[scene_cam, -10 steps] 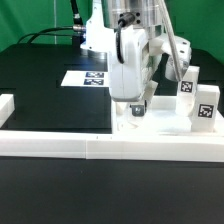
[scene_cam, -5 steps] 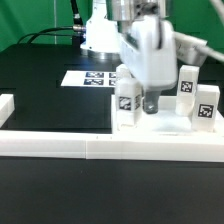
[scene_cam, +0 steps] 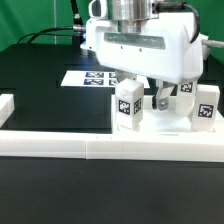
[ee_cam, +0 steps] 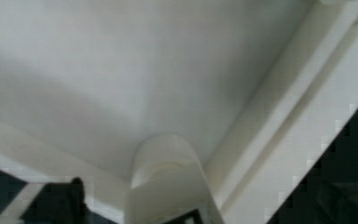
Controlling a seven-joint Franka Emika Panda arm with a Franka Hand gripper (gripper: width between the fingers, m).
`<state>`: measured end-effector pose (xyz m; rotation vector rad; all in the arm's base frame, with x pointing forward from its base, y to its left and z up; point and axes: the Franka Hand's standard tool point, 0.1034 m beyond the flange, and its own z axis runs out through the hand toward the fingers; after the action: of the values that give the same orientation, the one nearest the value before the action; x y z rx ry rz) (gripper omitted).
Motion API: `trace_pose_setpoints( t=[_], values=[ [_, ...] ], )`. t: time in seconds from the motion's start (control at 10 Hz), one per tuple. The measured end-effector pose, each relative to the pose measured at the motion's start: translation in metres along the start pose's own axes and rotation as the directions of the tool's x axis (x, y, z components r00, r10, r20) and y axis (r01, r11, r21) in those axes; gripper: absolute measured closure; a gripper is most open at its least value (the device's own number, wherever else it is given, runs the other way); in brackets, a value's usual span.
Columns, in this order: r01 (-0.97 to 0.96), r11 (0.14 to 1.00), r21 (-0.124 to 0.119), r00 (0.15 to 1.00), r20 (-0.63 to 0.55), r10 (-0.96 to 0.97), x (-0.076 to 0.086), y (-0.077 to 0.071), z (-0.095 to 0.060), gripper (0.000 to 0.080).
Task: Assemble square table
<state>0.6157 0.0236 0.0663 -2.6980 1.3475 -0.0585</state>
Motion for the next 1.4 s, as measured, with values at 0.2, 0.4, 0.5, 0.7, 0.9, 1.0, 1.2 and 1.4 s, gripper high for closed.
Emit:
trace_pose_setpoints(
  t=[0.2, 0.4, 0.5, 0.7, 0.9, 1.0, 1.2, 1.4],
  values=[
    [0.172, 0.985, -0.001, 0.985, -0.002, -0.172, 0.012, 0.009, -0.001, 0.0151],
    [0.255, 0.967, -0.014, 0.967, -0.001, -0.255, 0.014, 0.012, 0.001, 0.0151],
    [0.248, 0.969, -0.017, 0.969, -0.003, -0.249, 0.018, 0.016, 0.002, 0.0151],
    [0.225, 0.974, -0.02, 0.974, -0.004, -0.225, 0.02, 0.018, 0.004, 0.0151],
    [0.191, 0.981, -0.019, 0.982, -0.004, -0.191, 0.02, 0.018, 0.004, 0.0387],
    [0.108, 0.994, -0.016, 0.994, -0.004, -0.108, 0.019, 0.018, 0.004, 0.0387],
    [-0.021, 1.0, -0.015, 1.0, -0.005, 0.021, 0.019, 0.018, 0.005, 0.0532],
    [-0.231, 0.973, -0.016, 0.973, -0.007, 0.231, 0.019, 0.018, 0.005, 0.0532]
  ],
)
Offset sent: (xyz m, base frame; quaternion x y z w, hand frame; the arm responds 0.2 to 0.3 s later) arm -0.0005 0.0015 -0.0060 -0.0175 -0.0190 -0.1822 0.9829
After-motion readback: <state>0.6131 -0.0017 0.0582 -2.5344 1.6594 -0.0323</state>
